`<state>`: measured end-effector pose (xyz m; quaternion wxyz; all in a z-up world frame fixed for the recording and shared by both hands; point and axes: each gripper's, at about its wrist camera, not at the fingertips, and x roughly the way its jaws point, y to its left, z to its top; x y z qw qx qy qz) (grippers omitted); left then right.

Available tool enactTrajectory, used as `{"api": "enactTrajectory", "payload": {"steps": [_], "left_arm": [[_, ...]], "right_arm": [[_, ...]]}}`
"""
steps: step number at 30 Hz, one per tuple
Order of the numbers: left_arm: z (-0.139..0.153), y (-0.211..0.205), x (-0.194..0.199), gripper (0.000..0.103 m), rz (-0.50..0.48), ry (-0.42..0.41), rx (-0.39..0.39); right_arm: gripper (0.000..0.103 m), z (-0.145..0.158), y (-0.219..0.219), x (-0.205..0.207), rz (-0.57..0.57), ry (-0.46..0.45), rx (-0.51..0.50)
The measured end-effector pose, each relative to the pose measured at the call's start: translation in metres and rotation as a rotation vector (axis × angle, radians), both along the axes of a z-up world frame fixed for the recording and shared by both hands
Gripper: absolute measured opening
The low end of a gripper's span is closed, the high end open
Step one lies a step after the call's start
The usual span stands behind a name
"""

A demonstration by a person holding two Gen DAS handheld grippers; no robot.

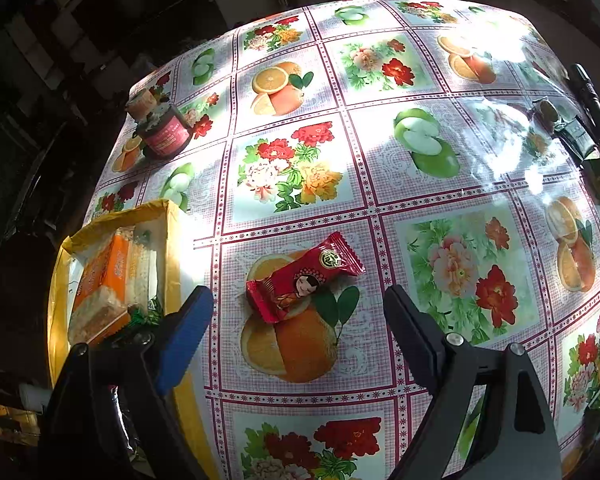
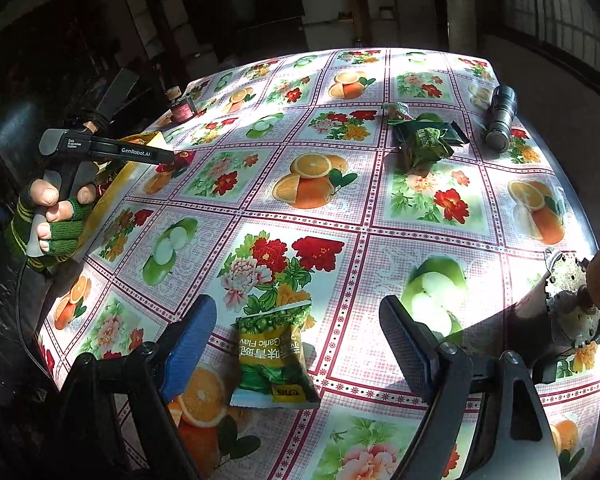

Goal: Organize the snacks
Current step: 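Grasp the red candy bar with the left tool while the right tool grasps the green pea bag, then carry the red candy bar with the left tool while the right tool carries the green bag to the tray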

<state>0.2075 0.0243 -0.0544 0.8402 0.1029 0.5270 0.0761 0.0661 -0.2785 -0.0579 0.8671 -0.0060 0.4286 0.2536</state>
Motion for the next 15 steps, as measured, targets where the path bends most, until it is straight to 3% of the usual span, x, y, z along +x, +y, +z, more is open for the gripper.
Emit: {"api": "enactTrajectory", "payload": {"steps": [2,5,6,9,13,15], "left_arm": [[-0.008,0.001,0.009,0.087,-0.025,0.027,0.021],[-0.022,0.005,0.018,0.087,-0.042,0.094,-0.013],[-0.021,0.006,0.017,0.085,-0.045,0.080,-0.025],[-0.020,0.009,0.015,0.067,-0.057,0.096,-0.111],[-0.019,0.007,0.008,0.044,-0.061,0.095,-0.158],[-0.019,0.006,0.004,0.025,-0.067,0.103,-0.199]], "right_arm": [[0.084,-0.001,-0.002,-0.001,0.002,0.008,-0.023],[0.084,-0.003,-0.004,-0.001,0.013,0.025,-0.036],[0.084,-0.004,-0.002,-0.002,0.018,0.024,-0.044],[0.084,-0.007,0.005,-0.001,0.039,0.024,-0.063],[0.076,-0.012,0.017,0.001,0.069,0.023,-0.100],[0.074,-0.015,0.021,0.000,0.083,0.026,-0.114]]}}
